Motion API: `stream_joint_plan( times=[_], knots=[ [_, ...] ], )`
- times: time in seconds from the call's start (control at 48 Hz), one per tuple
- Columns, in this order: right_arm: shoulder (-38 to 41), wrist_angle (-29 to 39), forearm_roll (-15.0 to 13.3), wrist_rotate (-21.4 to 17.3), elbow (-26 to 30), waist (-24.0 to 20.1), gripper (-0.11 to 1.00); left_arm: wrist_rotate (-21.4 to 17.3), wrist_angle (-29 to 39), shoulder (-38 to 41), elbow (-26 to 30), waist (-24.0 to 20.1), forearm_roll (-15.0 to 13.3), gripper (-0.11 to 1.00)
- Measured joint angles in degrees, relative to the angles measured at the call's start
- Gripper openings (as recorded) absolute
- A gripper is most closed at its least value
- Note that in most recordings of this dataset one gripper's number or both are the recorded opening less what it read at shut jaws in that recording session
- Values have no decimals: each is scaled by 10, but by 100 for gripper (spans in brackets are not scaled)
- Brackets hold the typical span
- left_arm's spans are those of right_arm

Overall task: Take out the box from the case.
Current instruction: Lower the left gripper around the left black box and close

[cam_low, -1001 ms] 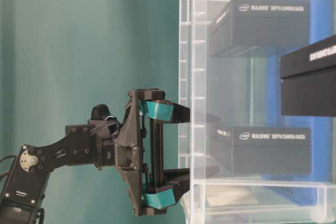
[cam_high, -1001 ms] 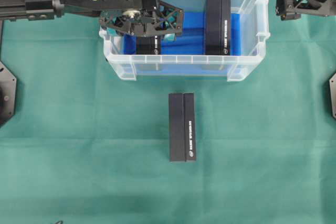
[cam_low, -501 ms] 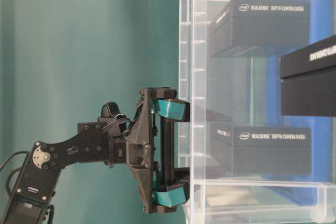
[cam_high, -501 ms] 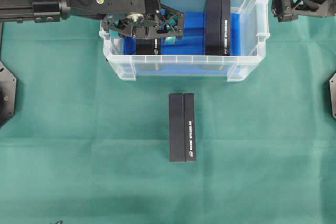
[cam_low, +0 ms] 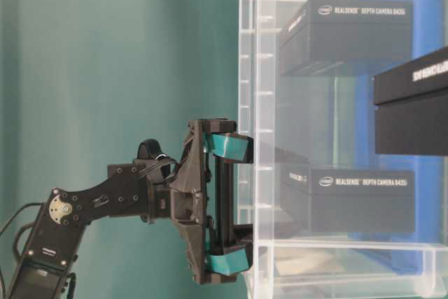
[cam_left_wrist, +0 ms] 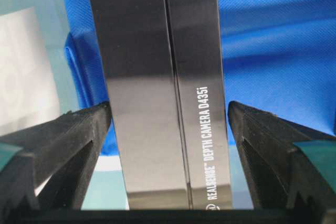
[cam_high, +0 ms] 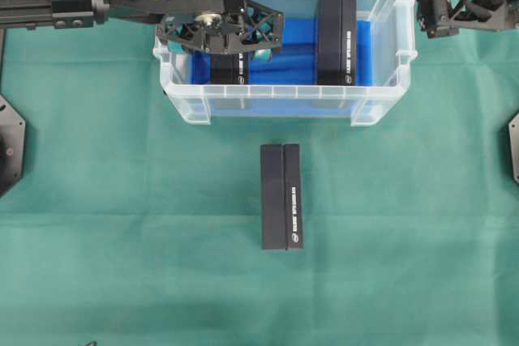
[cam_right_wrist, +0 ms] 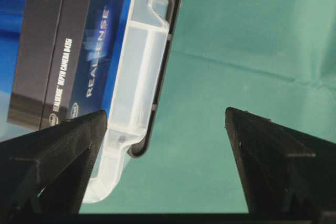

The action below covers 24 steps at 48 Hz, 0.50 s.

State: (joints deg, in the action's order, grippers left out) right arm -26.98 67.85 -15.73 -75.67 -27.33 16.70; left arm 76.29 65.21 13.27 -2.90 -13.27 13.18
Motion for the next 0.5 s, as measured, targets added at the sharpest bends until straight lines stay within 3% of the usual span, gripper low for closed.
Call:
stream_joint_plan(
  times=[0.396,0.438,0.501],
  knots=[
    [0,1,0,0,0,-1,91,1,-4,2,-1,1,0,90],
    [0,0,0,0,0,-2,91,0,-7,2,-2,1,0,87],
    [0,0,0,0,0,-2,91,0,-15,2,-1,1,0,73]
  ],
)
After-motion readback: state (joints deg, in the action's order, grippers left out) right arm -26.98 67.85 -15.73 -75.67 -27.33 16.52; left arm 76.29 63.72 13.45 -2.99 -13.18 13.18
